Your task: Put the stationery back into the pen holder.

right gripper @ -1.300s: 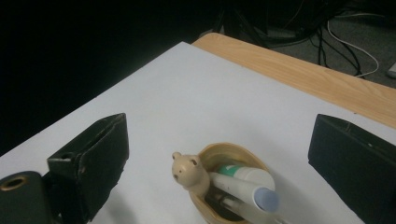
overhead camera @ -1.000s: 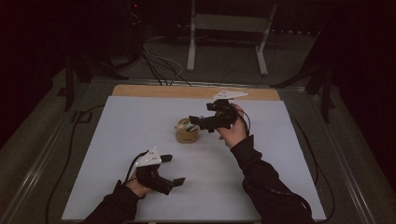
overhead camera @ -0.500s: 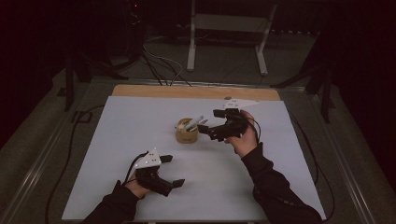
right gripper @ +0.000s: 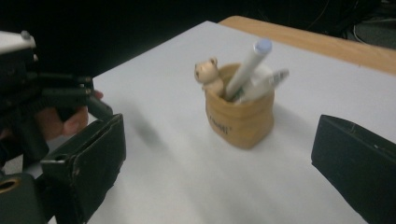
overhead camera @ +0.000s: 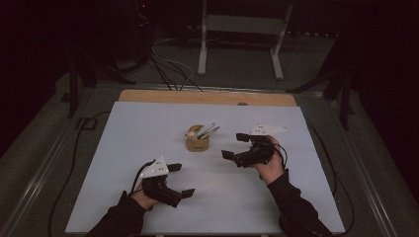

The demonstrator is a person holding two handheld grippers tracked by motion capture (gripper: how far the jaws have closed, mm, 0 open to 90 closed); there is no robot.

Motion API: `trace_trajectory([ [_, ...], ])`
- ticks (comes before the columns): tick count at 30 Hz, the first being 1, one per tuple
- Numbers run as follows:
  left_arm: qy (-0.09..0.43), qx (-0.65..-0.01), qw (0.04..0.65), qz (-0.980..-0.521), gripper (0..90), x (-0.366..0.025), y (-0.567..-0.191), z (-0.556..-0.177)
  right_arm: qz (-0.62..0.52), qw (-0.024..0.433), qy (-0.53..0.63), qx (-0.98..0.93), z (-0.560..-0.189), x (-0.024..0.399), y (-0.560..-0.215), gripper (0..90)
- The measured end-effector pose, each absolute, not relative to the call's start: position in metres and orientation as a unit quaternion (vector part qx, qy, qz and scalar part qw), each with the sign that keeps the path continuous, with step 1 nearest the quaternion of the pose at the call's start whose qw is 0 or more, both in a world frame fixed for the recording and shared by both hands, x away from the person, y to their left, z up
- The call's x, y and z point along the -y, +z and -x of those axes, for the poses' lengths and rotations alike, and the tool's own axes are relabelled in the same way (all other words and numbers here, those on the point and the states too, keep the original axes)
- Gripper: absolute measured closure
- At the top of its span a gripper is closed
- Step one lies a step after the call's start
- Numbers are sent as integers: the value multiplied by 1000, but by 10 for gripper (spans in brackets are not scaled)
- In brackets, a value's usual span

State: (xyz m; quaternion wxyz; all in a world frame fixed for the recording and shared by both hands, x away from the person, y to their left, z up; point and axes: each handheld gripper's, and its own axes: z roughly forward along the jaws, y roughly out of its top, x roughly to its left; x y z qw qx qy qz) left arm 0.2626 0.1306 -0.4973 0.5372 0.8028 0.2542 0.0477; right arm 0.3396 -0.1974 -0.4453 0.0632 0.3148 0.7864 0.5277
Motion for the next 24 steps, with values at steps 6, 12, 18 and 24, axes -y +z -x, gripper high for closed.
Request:
trace_trajectory([
  [6,49,-251,540,-802,2,-131,-496,-261,-321,58,522,-788,-327,211,-462,29],
  [12,47,-252,538,-803,3,-131,-497,-261,-318,54,517,-793,-312,227,-477,29],
  [18,46,-252,539,-802,2,-131,-497,-261,-317,64,505,-800,-297,242,-485,29],
  [24,46,-250,541,-802,3,-131,-496,-261,-320,82,483,-811,-282,255,-495,29],
])
